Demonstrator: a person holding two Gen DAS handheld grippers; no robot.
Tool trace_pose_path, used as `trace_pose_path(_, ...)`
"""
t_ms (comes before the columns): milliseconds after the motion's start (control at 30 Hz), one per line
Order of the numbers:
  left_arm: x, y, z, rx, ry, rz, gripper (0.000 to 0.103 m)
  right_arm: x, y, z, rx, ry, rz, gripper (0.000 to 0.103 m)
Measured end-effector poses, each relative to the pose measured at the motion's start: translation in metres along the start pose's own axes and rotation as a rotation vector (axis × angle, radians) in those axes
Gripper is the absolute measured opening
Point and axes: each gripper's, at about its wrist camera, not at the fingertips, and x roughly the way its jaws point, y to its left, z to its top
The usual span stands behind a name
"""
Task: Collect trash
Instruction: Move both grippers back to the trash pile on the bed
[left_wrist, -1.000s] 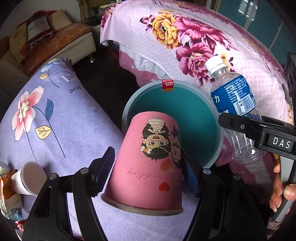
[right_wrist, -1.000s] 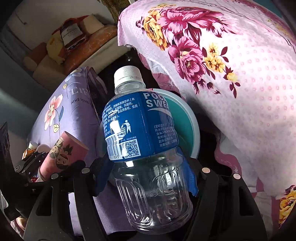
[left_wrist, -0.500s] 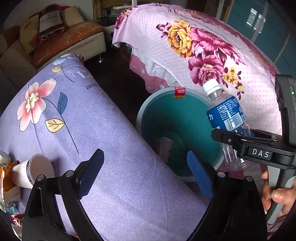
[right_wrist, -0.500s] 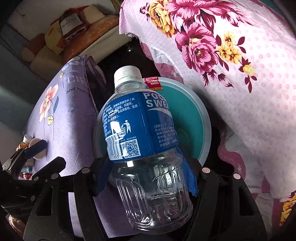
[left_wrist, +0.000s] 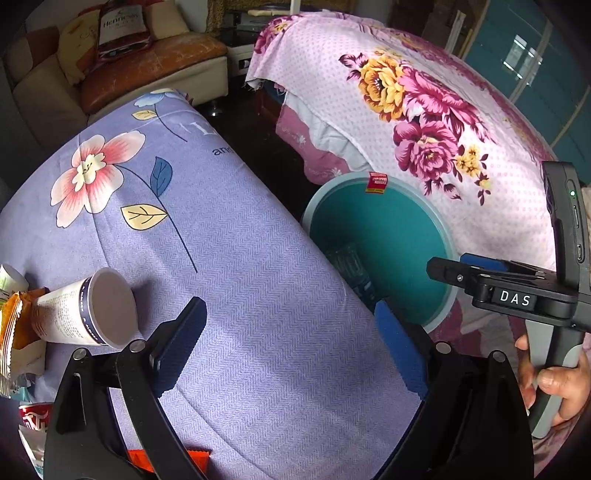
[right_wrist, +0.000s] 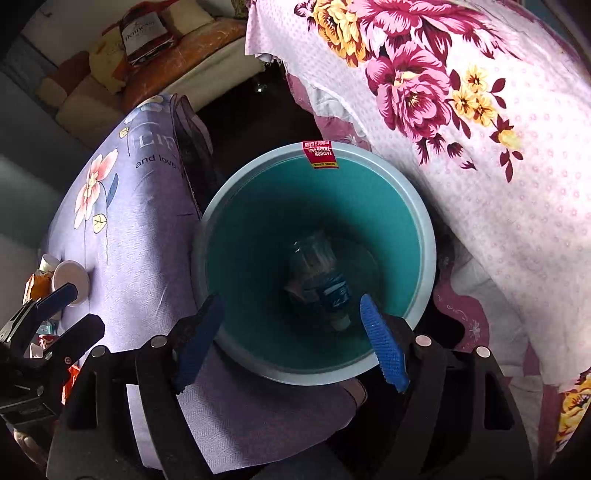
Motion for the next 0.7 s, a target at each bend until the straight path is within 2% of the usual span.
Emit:
trace_pose_path(333,-0.037,0.036,-0.028,-0.060,-0.032,0.017,0.093,-0.009,0.039,-0.023,-0.068,0.025,0.015,0.076)
trace_pose_path(700,-0.091,0.082,-0.065,-0.128,-0.095,0.050,0.093,-0.019,0.115,-0.063,-0.221,0.067,0.049,0.080)
